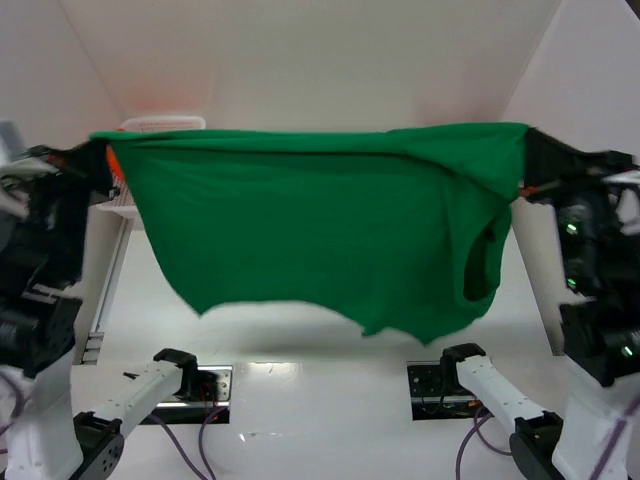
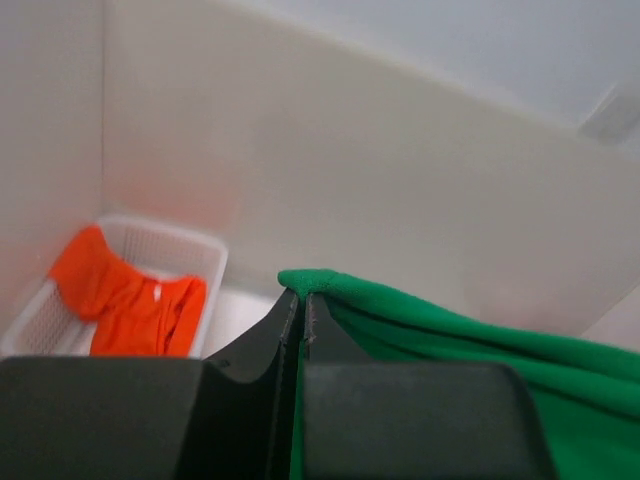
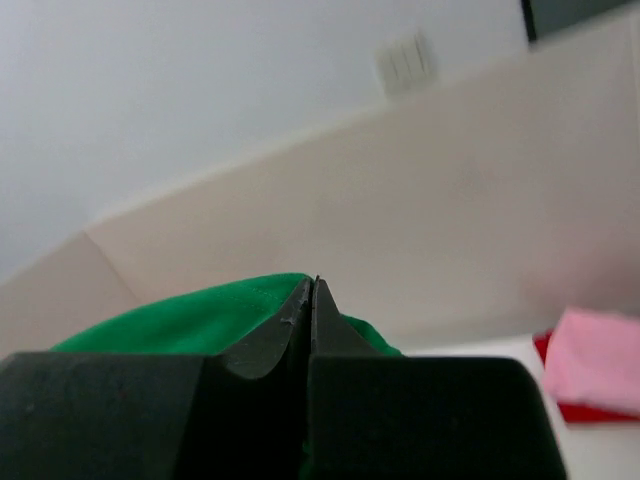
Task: Fold and stack the t-shirts
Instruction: Flatten out the tshirt
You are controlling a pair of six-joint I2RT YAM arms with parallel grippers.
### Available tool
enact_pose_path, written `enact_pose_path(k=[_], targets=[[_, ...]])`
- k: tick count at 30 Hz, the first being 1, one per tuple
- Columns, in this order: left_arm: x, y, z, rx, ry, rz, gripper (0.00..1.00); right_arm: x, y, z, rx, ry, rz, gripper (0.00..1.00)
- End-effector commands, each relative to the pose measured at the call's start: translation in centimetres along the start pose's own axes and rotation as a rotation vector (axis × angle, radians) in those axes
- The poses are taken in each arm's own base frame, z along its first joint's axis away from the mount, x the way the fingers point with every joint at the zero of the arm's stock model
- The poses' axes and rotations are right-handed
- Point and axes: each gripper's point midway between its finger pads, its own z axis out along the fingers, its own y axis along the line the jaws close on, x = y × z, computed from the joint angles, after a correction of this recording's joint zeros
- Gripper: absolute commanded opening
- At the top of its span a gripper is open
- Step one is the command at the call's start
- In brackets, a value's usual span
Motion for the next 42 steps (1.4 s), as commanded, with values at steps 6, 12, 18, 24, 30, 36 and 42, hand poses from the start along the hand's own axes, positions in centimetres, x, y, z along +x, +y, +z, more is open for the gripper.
enact_pose_path(k=[6, 12, 18, 24, 30, 36, 42], targets=[[23.9, 3.5, 3.9, -0.111, 0.582, 0.068, 0.00, 30.3, -9.6, 1.4, 0.209, 0.678, 0.123, 0.00], [34.6, 5.6, 3.1, -0.167, 0.825, 0.064, 0.00, 38.6, -12.6, -0.4, 0.268, 0.838, 0.151, 0.01], [41.3, 7.2, 2.4, -0.221, 0.990, 0.084, 0.00, 44.5, -15.2, -0.9, 0.347, 0.963, 0.147, 0.00], [45.2, 8.2, 5.0, -0.275, 1.053, 0.136, 0.00, 46.4, -15.5, 2.7, 0.355, 0.976, 0.146, 0.00], [47.1, 8.2, 8.6, -0.302, 1.054, 0.159, 0.00, 48.7, -16.3, 8.1, 0.361, 0.980, 0.108, 0.00], [48.2, 8.4, 12.1, -0.322, 1.035, 0.182, 0.00, 51.2, -16.9, 12.0, 0.359, 0.986, 0.100, 0.05], [49.2, 8.6, 13.6, -0.321, 1.044, 0.163, 0.00, 53.4, -18.3, 13.8, 0.378, 1.028, 0.075, 0.50]])
